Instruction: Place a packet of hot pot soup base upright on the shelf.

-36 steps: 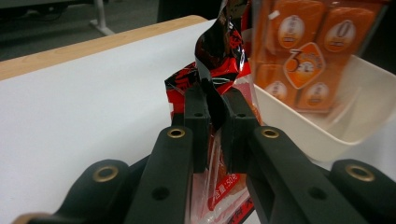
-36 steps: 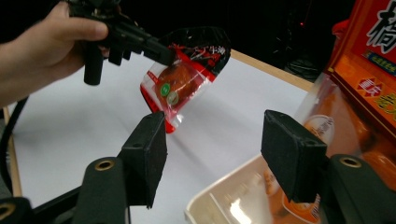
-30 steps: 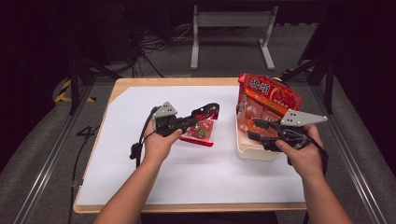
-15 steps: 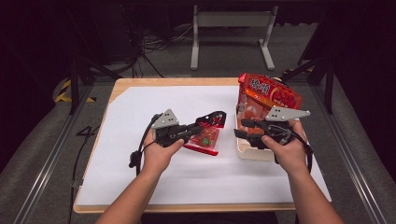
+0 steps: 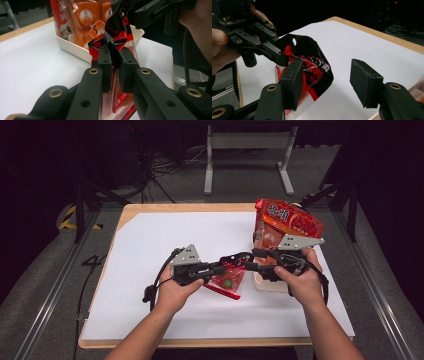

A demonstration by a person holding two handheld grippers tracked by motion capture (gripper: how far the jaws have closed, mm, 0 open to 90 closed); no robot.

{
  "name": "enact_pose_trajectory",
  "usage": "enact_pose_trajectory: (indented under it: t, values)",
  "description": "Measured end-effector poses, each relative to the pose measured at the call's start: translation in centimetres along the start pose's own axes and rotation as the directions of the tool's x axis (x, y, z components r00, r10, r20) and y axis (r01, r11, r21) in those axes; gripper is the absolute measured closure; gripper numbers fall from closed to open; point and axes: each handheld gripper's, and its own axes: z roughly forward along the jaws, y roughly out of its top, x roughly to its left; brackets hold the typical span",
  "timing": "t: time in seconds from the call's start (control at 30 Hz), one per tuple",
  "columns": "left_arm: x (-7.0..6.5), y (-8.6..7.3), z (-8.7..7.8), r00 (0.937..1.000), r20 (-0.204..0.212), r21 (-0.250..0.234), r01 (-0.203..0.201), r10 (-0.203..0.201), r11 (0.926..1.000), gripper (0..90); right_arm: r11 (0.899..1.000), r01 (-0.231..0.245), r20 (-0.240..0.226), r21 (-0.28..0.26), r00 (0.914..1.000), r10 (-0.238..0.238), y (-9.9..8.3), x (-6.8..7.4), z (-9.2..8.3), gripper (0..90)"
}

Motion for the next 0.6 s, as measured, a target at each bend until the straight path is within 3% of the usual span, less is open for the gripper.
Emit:
enact_pose_trajectory:
  t: [0.13, 0.17, 0.23, 0.33, 0.6]
  values:
    - [-0.4, 0.0, 0.4, 0.9999, 0.008, 0.011, -0.015, 0.015, 0.9998, 81.7, 1.000, 0.008, -0.025, 0.017, 0.9997, -0.007, 0.0, 0.1, 0.0, 58.9]
    - [-0.4, 0.0, 0.4, 0.9999, 0.008, 0.011, -0.015, 0.015, 0.9998, 81.6, 1.000, 0.008, -0.025, 0.017, 0.9997, -0.007, 0.0, 0.1, 0.0, 58.9]
    - [-0.5, 0.0, 0.5, 0.9996, 0.014, 0.022, -0.026, 0.025, 0.9994, 81.2, 1.000, 0.019, -0.038, 0.017, 0.9991, -0.018, 0.1, 0.1, -0.2, 72.1]
    - [-0.4, -0.1, 0.5, 0.9994, 0.030, 0.025, -0.016, 0.015, 0.9996, 79.2, 0.998, 0.062, -0.032, 0.020, 0.9976, -0.061, 0.2, 0.1, -0.5, 83.7]
    - [0.1, 0.0, -0.1, 0.9974, 0.071, -0.017, 0.005, -0.004, 0.9998, 64.4, 0.993, 0.115, -0.115, -0.012, 0.9866, -0.115, 0.4, 0.2, -1.0, 89.2]
